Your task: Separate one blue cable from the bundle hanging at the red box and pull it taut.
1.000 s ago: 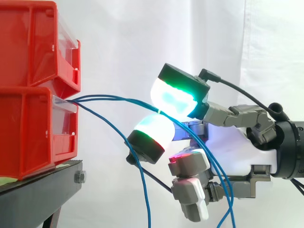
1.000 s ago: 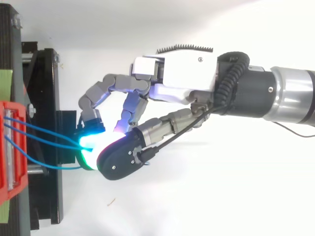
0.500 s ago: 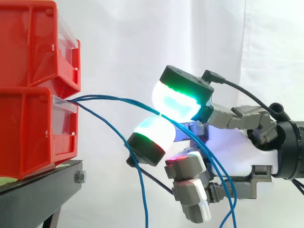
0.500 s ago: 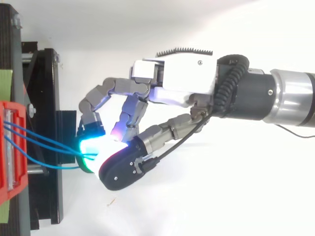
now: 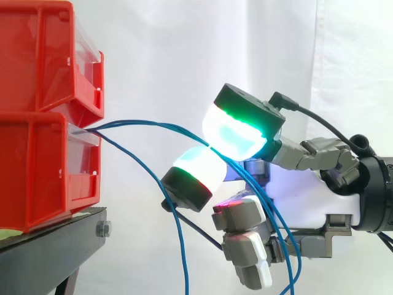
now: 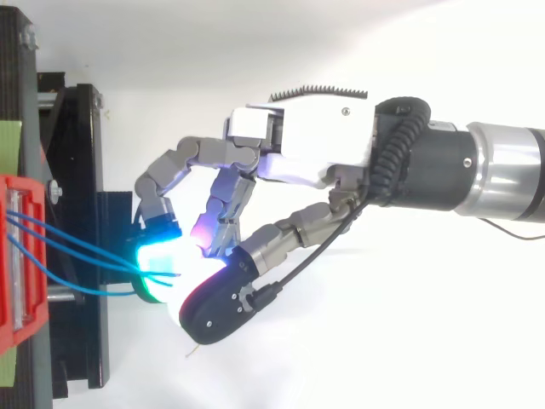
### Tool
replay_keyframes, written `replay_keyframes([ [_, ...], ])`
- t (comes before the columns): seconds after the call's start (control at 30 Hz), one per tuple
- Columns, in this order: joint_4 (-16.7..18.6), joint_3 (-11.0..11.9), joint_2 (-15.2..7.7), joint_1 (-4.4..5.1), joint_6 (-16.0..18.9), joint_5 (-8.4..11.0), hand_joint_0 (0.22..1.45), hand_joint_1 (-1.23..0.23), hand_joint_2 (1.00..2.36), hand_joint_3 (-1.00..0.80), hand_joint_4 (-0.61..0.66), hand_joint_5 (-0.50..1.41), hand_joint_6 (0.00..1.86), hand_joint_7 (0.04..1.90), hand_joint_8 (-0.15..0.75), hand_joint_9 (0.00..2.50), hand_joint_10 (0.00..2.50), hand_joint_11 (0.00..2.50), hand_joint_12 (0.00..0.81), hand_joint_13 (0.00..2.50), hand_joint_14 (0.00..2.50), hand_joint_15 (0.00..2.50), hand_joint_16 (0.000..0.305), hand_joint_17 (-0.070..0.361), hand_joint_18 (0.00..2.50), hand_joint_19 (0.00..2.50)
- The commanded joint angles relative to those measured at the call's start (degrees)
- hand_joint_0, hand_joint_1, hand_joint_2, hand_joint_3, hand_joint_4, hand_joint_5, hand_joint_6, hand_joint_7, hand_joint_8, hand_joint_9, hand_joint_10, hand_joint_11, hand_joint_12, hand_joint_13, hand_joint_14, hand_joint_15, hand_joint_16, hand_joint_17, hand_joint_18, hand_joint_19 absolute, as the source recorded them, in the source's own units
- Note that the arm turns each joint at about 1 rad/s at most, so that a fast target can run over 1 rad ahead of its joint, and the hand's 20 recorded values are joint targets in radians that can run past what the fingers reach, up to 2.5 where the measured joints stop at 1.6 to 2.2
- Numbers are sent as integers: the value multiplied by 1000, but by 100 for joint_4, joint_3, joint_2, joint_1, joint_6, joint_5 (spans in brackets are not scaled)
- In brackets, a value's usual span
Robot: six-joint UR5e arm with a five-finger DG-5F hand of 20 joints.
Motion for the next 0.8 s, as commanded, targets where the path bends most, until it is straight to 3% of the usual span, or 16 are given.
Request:
replay_keyframes([
  [0.0, 1, 0, 0, -1, 0, 0, 727, -993, 1000, -500, -262, -124, 916, 1322, 279, 1232, 16, 1086, 342, 1196, 27, 753, 38, 86, 1055, 696],
  [0.2, -26, 0, 0, -1, 0, -9, 798, -969, 1007, -414, -240, -121, 926, 1480, 291, 1247, 17, 1061, 341, 1209, 26, 763, 37, 83, 1053, 731],
  [0.4, -17, 0, 0, -1, 9, -9, 719, -868, 1009, -390, -188, -167, 919, 1279, 291, 1128, 14, 877, 353, 1172, 26, 728, 41, 93, 1054, 742],
  [0.53, -26, 0, 0, -10, 9, -17, 809, -869, 1000, -492, -196, -192, 929, 1242, 303, 1081, 16, 906, 355, 1149, 23, 717, 41, 93, 1037, 714],
  [0.77, -26, -9, 0, -19, 17, -9, 881, -894, 1001, -488, -245, -189, 942, 1187, 290, 1108, 13, 973, 342, 1144, 24, 737, 39, 89, 973, 758],
])
